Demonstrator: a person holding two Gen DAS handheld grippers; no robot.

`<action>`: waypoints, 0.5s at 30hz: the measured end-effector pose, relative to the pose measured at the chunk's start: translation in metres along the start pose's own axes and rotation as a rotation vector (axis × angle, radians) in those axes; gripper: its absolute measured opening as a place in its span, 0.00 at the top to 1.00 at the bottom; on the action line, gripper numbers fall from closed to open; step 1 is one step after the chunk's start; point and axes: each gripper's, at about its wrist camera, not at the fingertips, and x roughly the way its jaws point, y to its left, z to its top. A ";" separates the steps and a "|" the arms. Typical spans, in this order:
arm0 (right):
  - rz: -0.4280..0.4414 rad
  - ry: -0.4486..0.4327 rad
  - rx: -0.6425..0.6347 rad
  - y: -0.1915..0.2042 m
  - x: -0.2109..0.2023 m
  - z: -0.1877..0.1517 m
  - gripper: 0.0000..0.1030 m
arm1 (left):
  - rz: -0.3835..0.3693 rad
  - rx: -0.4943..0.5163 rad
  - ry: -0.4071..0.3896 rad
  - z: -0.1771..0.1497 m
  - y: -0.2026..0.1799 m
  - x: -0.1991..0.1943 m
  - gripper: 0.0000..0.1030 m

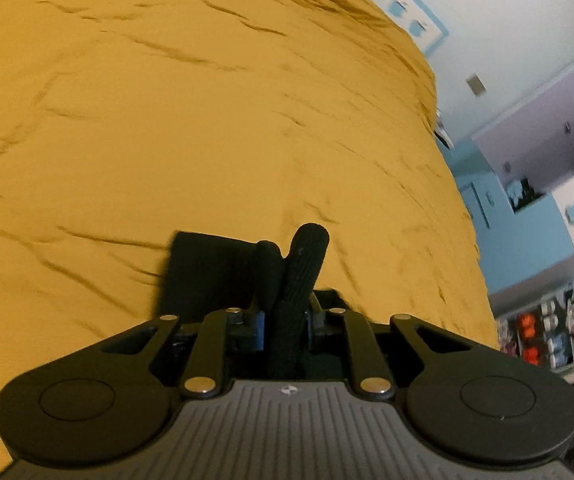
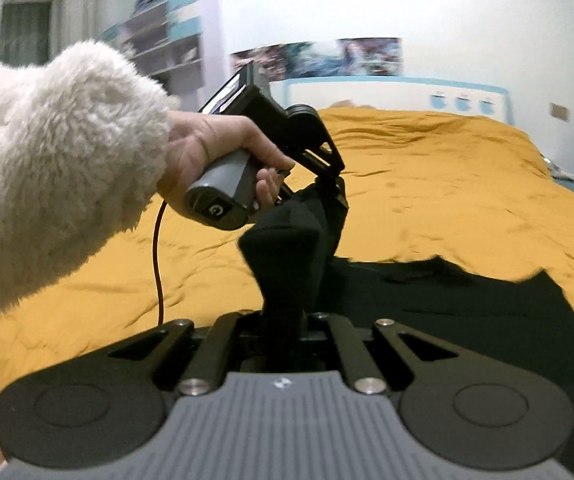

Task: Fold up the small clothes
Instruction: 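Lift and fold the sweatshirt over with both grippers, then lay it down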

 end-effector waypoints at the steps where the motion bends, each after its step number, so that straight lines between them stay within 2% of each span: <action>1: -0.008 -0.007 0.025 -0.010 -0.005 -0.001 1.00 | -0.003 0.013 0.007 -0.002 -0.010 0.006 0.82; 4: -0.044 -0.029 0.077 -0.035 -0.018 -0.003 1.00 | -0.003 0.050 0.022 -0.009 -0.044 0.024 0.82; 8: -0.082 -0.060 0.153 -0.067 -0.037 -0.012 1.00 | -0.008 0.111 0.002 -0.023 -0.084 0.040 0.82; 15: -0.160 -0.108 0.330 -0.129 -0.061 -0.036 1.00 | -0.023 0.155 0.045 -0.041 -0.130 0.081 0.82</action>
